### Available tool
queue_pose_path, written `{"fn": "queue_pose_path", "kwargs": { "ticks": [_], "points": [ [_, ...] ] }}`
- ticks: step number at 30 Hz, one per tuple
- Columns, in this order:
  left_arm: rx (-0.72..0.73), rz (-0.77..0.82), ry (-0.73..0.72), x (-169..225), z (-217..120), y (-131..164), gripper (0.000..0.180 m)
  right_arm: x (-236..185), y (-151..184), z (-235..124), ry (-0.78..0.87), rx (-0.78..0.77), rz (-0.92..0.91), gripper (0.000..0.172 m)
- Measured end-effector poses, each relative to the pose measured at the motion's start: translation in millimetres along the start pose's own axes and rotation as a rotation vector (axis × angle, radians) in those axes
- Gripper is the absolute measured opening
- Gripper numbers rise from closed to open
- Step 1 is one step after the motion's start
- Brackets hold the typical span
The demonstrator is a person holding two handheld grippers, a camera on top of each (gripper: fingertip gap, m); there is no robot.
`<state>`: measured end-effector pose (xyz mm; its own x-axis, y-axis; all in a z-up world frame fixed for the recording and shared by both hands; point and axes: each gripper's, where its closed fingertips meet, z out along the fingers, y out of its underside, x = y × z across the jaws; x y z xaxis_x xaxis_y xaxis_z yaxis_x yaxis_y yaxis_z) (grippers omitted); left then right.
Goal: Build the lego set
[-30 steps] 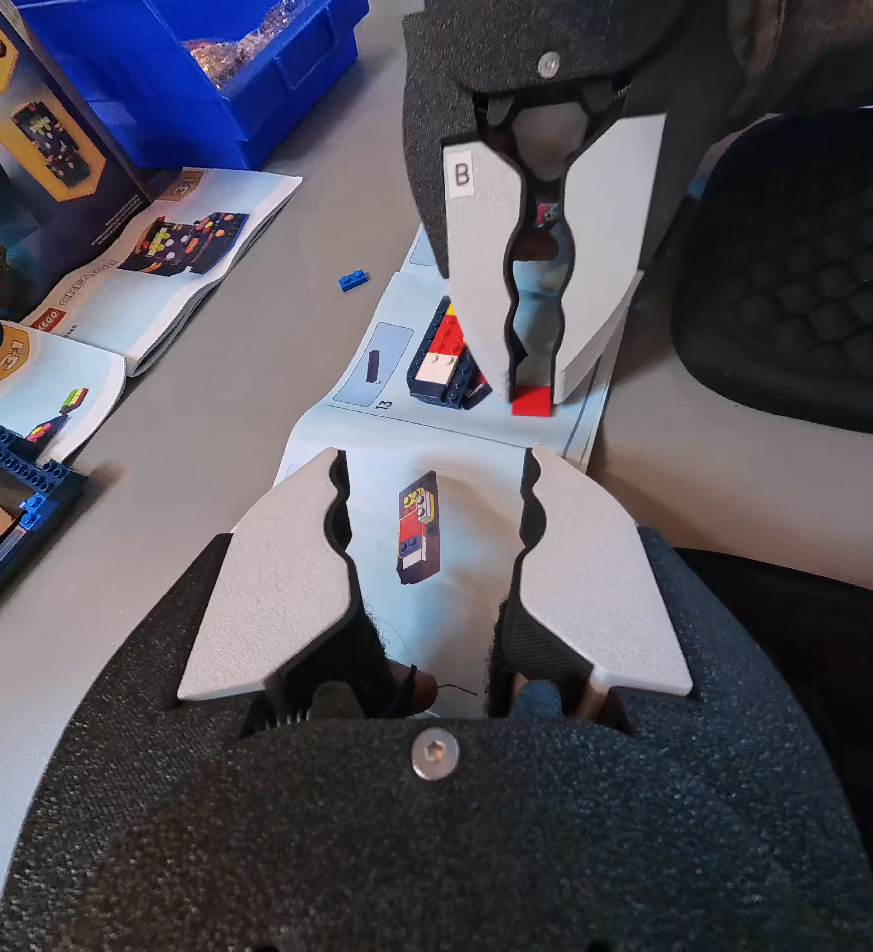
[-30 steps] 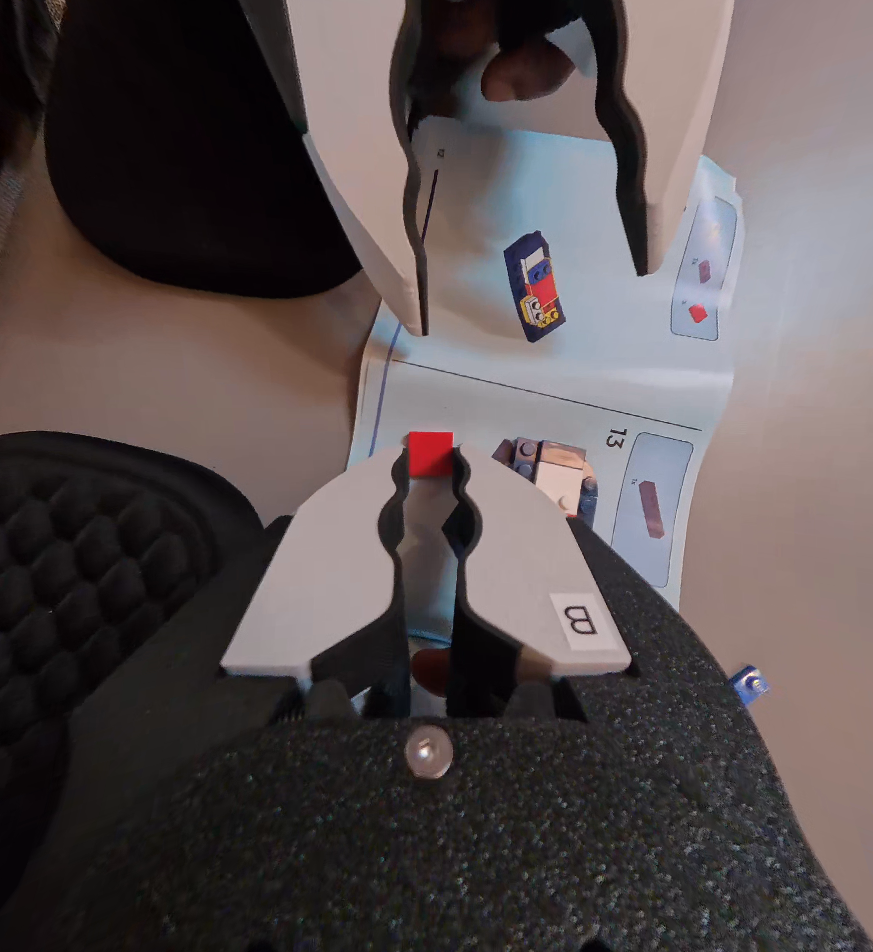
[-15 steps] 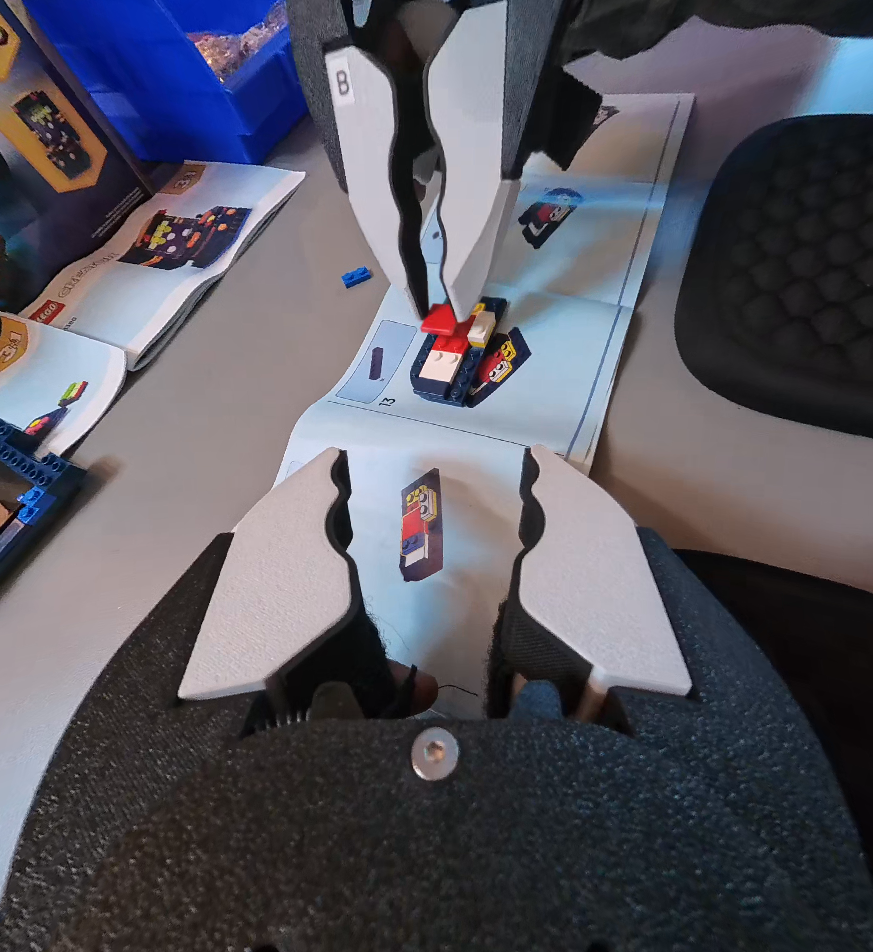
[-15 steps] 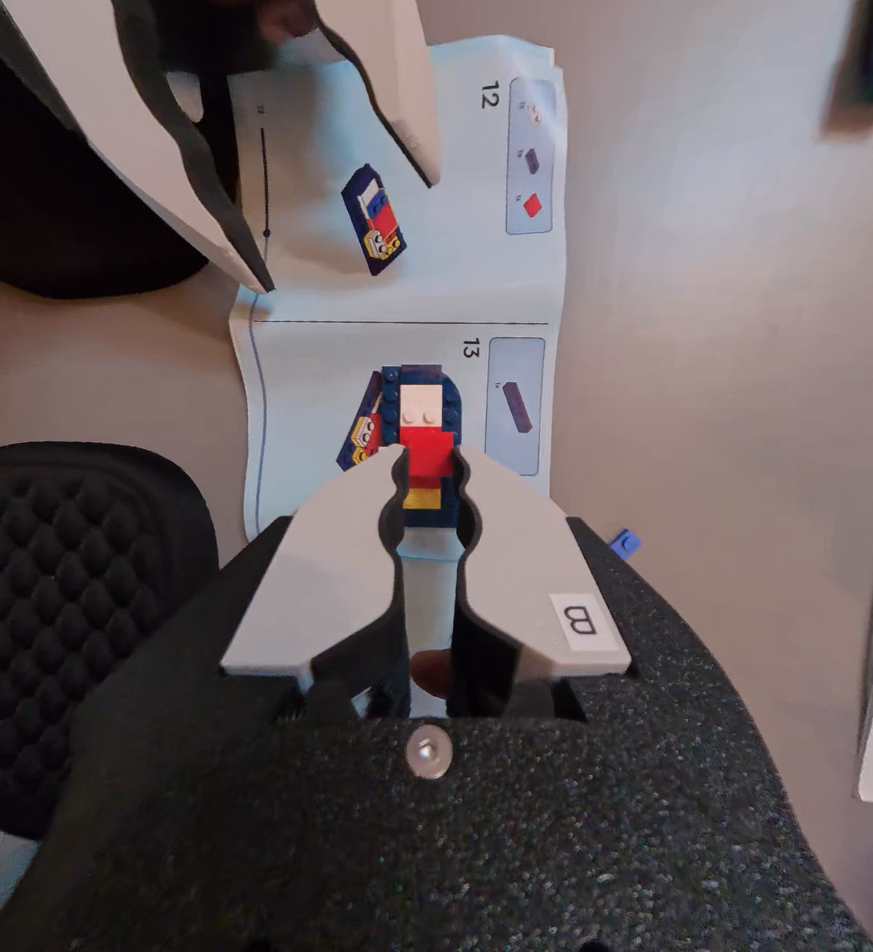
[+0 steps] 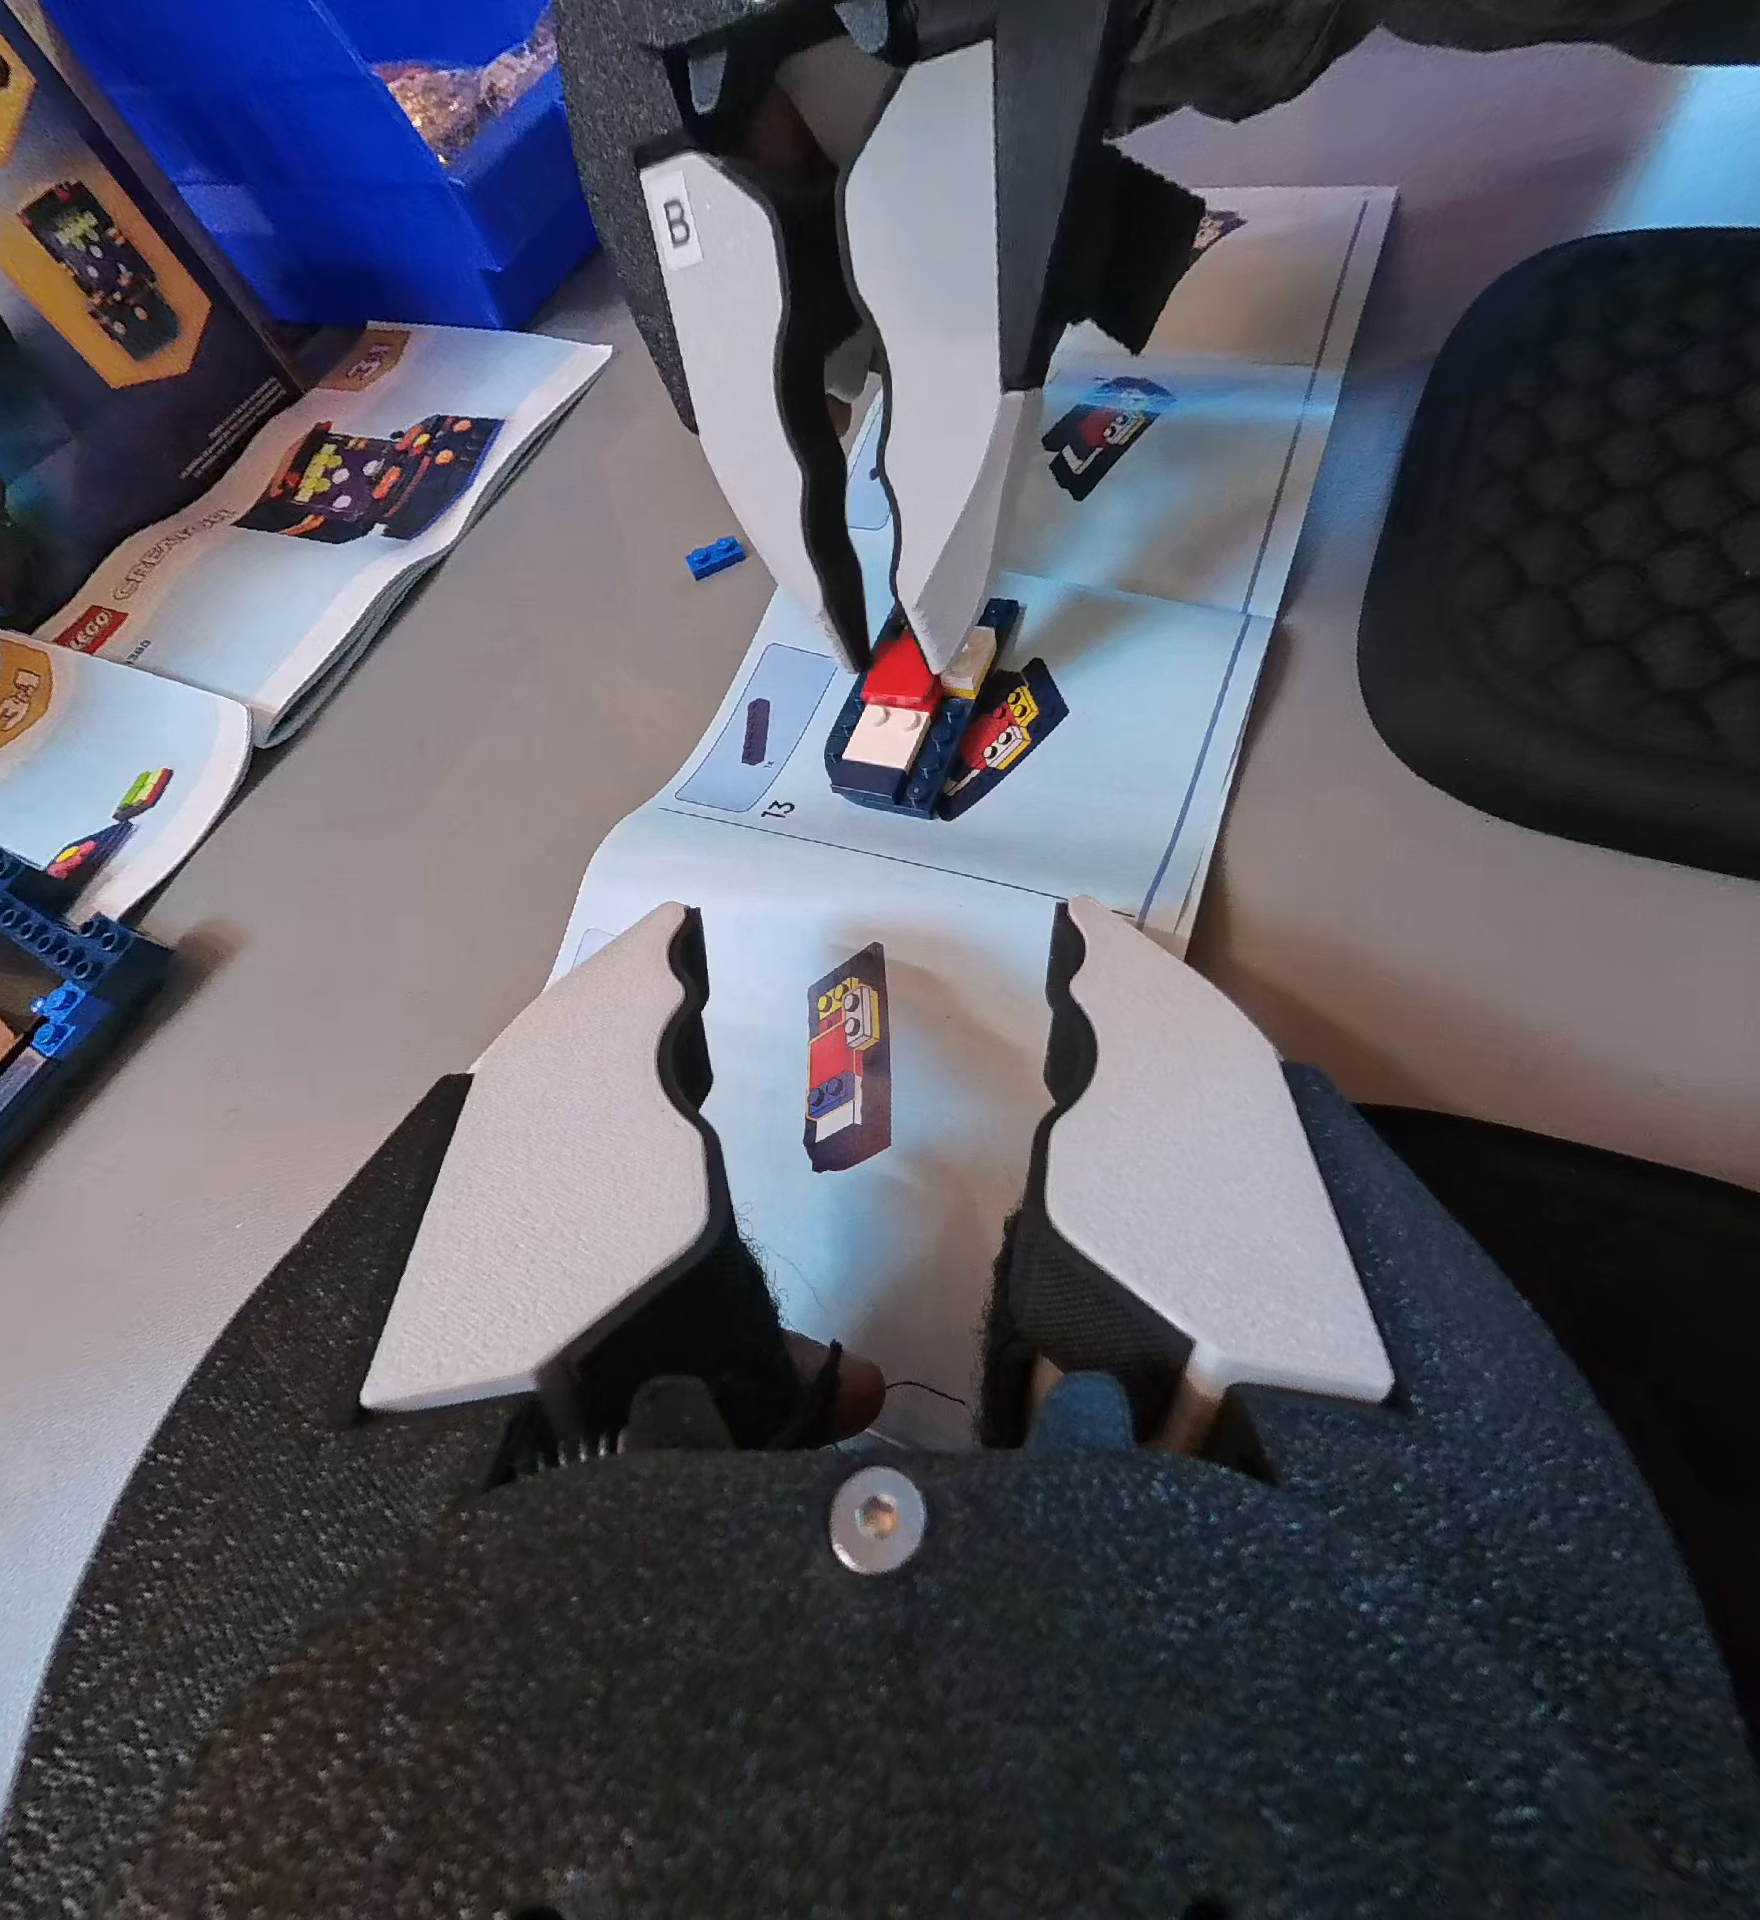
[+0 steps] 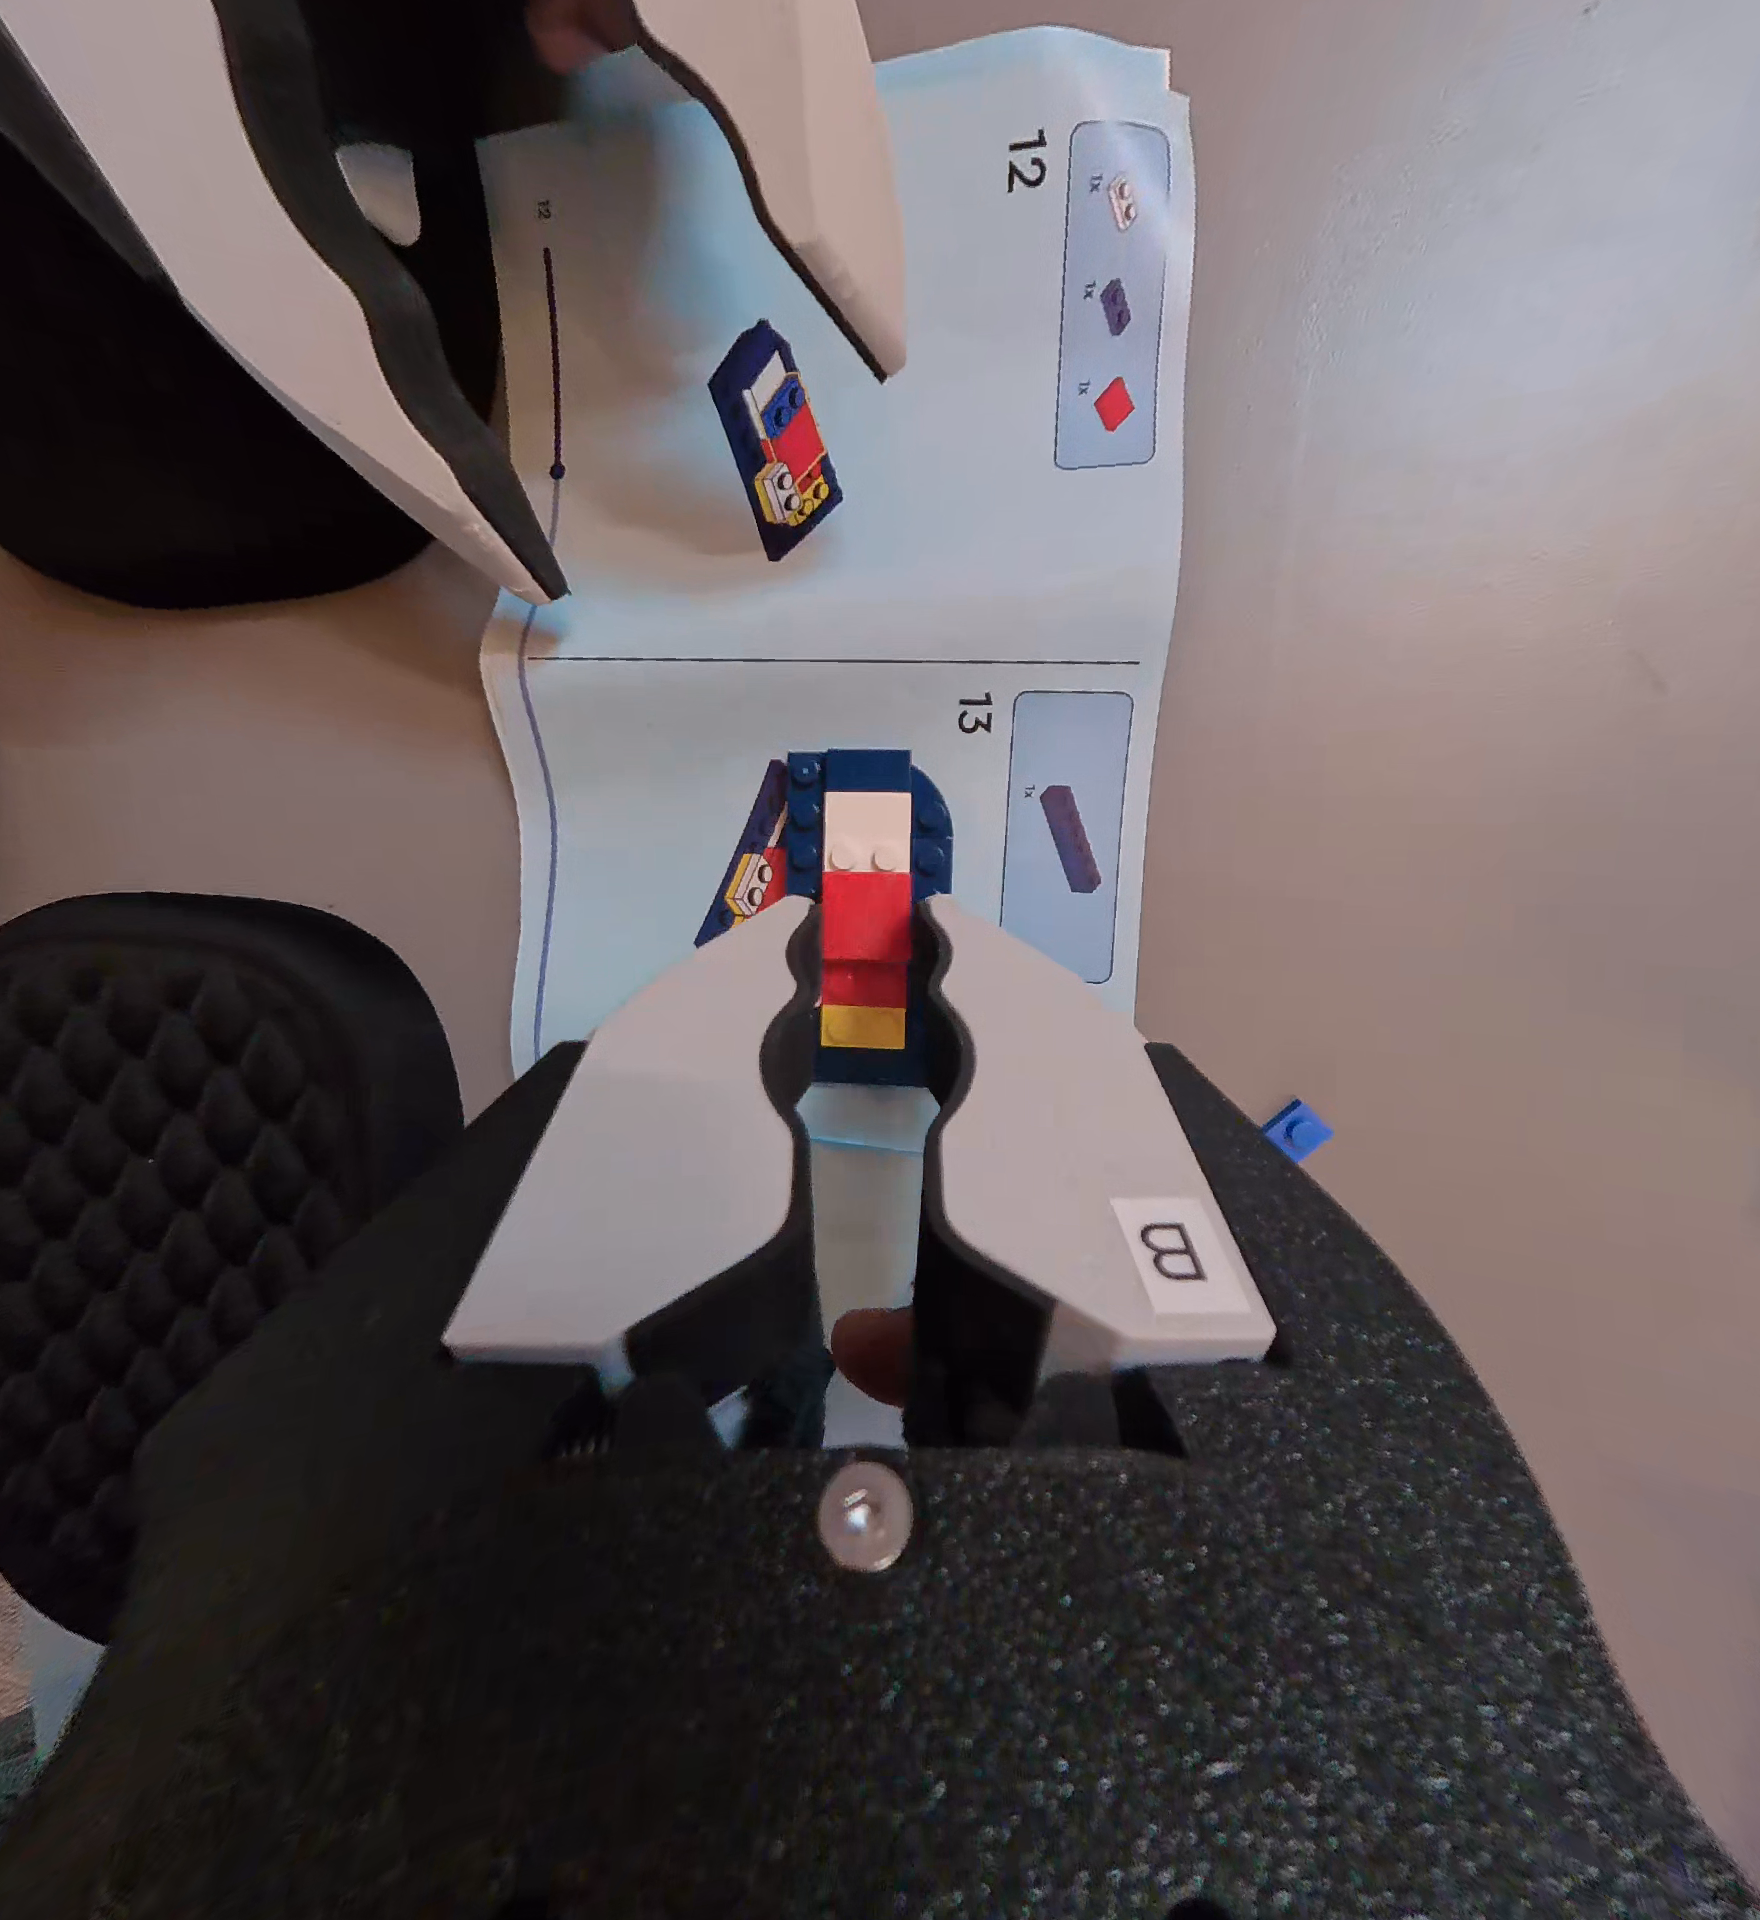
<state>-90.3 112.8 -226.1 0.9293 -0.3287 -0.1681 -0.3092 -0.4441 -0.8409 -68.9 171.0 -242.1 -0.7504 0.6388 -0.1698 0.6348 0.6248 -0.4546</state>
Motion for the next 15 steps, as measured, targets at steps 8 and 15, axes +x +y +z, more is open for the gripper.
{"fn": "queue_pose_path", "kwargs": {
  "ticks": [8, 15],
  "points": [
    [-0.004, 0.0, -0.001, 0, 0, 1, 0.063, 1, -1, -6, -0.004, 0.02, 0.02, 0.019],
    [-0.007, 0.002, -0.003, -1, 1, 1, 0.062, -1, -7, -3, 0.009, 0.033, -0.04, 0.0]
  ]
}}
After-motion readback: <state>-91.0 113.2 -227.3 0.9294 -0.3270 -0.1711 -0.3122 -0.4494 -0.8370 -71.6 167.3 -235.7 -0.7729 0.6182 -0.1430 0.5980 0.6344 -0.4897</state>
